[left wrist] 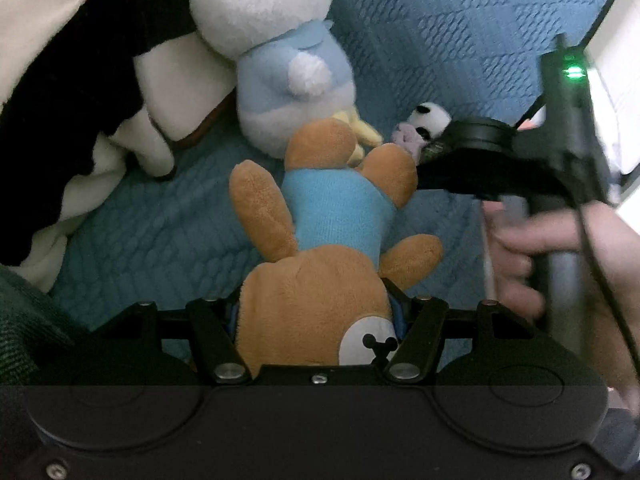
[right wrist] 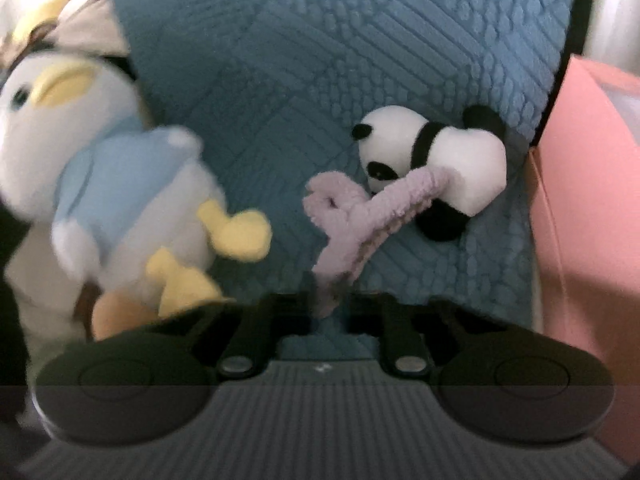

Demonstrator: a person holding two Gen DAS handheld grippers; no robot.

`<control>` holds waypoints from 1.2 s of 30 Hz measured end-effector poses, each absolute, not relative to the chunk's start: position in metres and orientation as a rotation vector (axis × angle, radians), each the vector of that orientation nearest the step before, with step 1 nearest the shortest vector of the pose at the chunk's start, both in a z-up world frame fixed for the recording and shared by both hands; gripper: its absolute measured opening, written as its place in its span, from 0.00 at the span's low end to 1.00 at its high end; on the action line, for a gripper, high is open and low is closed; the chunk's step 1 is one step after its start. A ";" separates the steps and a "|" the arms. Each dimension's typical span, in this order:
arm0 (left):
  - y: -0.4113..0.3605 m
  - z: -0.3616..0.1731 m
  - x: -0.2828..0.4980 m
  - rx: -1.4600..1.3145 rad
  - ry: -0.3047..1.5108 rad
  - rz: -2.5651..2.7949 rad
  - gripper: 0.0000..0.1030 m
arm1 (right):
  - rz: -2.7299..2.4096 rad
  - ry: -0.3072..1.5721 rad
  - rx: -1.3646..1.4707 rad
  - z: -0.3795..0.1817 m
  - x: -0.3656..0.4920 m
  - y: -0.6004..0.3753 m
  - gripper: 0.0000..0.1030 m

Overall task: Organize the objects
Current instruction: 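Grasp the lavender bunny plush with the right tool while the left tool holds the bear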

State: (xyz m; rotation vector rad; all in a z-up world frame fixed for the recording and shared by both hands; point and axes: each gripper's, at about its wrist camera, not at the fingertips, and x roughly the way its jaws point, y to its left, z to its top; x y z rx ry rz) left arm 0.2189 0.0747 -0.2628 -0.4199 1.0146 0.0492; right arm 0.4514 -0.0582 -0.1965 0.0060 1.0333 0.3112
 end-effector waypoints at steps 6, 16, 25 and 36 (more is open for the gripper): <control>0.077 -0.263 0.216 -0.451 1.015 0.058 0.61 | 0.352 0.987 -0.127 -0.179 0.421 -0.067 0.03; 0.079 -0.263 0.215 -0.474 1.008 0.077 0.61 | 0.385 0.944 -0.106 -0.150 0.390 -0.093 0.03; 0.079 -0.263 0.215 -0.483 1.006 0.079 0.61 | 0.305 0.937 -0.022 -0.157 0.403 -0.100 0.41; 0.080 -0.263 0.215 -0.489 1.007 0.079 0.62 | 0.323 1.034 -0.036 -0.199 0.424 -0.079 0.15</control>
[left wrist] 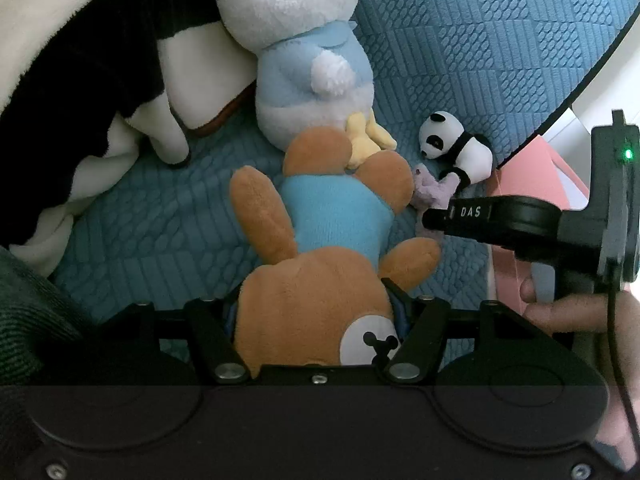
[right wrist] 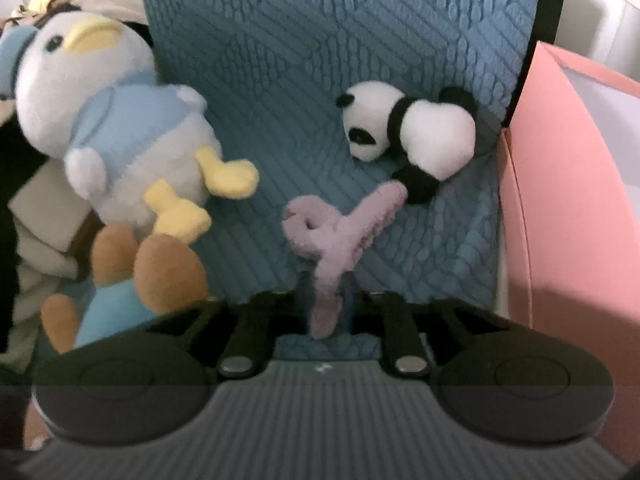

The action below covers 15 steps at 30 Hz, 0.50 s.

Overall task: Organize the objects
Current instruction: 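Grasp the lavender bunny plush with the right tool while the left tool holds the bear, then lift the bunny with the right tool while the left tool holds the bear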

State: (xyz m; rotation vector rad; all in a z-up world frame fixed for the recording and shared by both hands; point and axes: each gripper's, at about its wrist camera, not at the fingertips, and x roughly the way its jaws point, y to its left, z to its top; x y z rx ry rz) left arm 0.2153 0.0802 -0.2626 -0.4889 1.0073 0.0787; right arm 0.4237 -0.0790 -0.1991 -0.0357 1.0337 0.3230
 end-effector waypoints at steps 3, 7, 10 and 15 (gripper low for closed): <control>0.081 -0.262 0.215 -0.492 1.008 0.077 0.62 | 0.314 1.029 -0.094 -0.197 0.417 -0.078 0.12; 0.081 -0.262 0.216 -0.498 1.009 0.079 0.62 | 0.311 1.007 -0.142 -0.189 0.398 -0.081 0.12; 0.081 -0.263 0.216 -0.495 1.010 0.080 0.62 | 0.320 0.995 -0.145 -0.183 0.378 -0.087 0.12; 0.079 -0.263 0.216 -0.489 1.010 0.082 0.63 | 0.333 0.971 -0.239 -0.176 0.338 -0.089 0.12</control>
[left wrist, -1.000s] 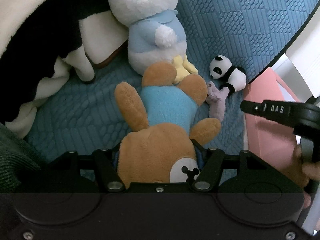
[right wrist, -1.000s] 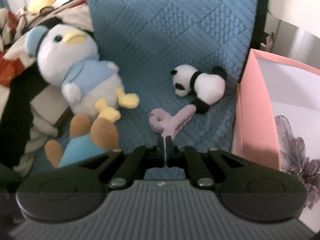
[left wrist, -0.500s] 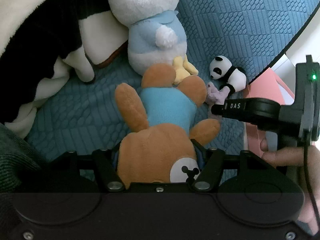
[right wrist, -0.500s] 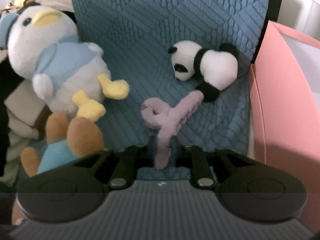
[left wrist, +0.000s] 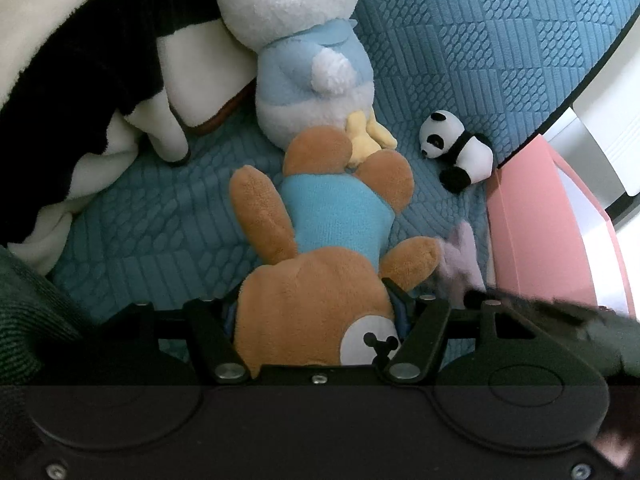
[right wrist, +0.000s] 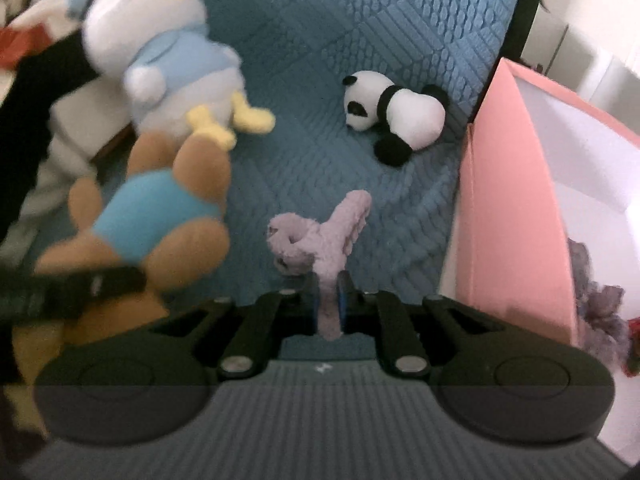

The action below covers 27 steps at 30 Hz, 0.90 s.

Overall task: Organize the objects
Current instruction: 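Lift the bunny with the right tool while the left tool holds the bear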

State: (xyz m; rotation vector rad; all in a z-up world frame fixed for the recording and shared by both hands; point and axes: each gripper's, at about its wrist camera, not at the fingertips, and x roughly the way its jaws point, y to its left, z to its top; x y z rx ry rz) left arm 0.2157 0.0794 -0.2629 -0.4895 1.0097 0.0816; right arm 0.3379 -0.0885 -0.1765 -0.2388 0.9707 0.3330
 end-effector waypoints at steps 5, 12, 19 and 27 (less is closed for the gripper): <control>0.079 -0.263 0.215 -0.483 1.011 0.080 0.63 | 0.342 0.995 -0.209 -0.172 0.310 -0.100 0.14; 0.078 -0.264 0.216 -0.476 1.011 0.078 0.63 | 0.368 1.012 -0.141 -0.178 0.302 -0.106 0.42; 0.076 -0.265 0.216 -0.461 1.014 0.076 0.63 | 0.365 1.005 -0.096 -0.188 0.311 -0.096 0.55; 0.077 -0.263 0.215 -0.472 1.012 0.071 0.62 | 0.330 0.986 -0.103 -0.197 0.324 -0.090 0.42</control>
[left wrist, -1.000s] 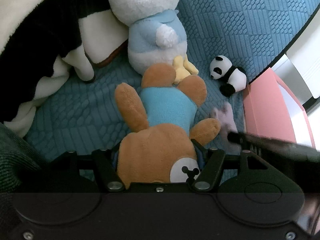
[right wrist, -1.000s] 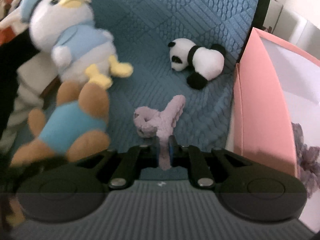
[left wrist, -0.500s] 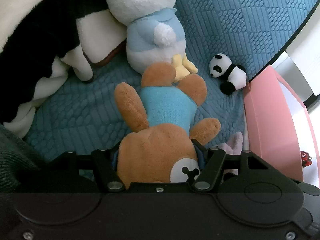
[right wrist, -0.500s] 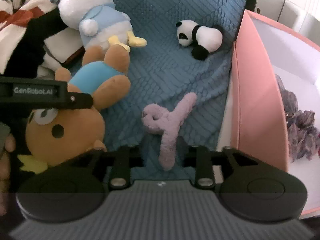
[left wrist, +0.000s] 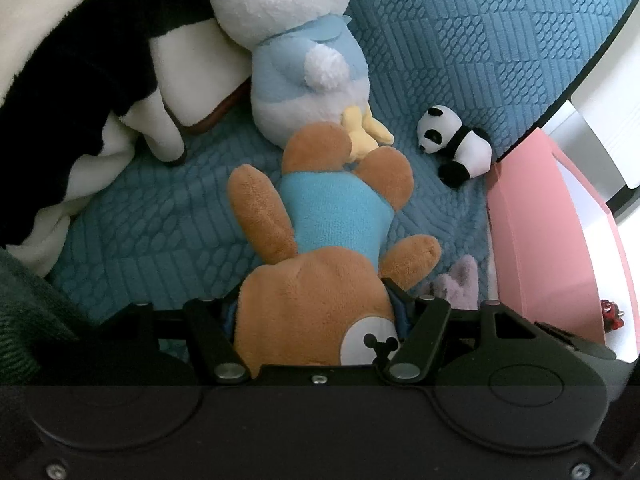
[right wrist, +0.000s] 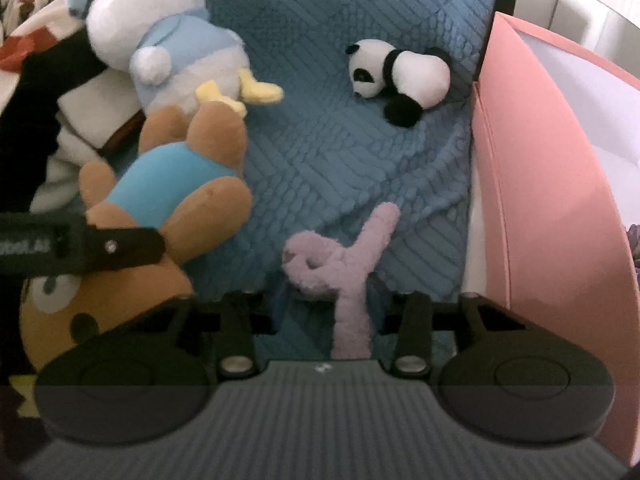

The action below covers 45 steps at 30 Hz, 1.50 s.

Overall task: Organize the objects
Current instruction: 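Lift the bunny with the right tool while the left tool holds the bear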

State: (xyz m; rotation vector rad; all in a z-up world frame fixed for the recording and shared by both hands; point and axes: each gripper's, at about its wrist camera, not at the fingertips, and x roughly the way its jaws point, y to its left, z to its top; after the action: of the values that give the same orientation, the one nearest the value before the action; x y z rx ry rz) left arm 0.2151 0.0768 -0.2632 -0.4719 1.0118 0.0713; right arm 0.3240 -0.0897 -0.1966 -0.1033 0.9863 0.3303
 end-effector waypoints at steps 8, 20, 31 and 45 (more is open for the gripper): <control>0.072 -0.252 0.210 -0.481 1.004 -0.001 0.61 | 0.348 0.941 -0.095 -0.170 0.313 -0.097 0.42; 0.067 -0.226 0.193 -0.483 0.996 -0.033 0.61 | 0.436 0.921 -0.104 -0.126 0.274 -0.105 0.42; 0.062 -0.199 0.191 -0.478 0.978 -0.039 0.61 | 0.443 0.869 -0.064 -0.096 0.271 -0.118 0.42; 0.039 -0.135 0.225 -0.481 0.910 -0.114 0.61 | 0.396 0.807 -0.013 -0.045 0.290 -0.154 0.42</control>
State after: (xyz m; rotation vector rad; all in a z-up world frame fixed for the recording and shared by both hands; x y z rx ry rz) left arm 0.2251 0.0389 -0.1354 -0.4811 0.9095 -0.1138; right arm 0.2899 -0.1536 -0.0446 -0.0133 0.8075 0.3957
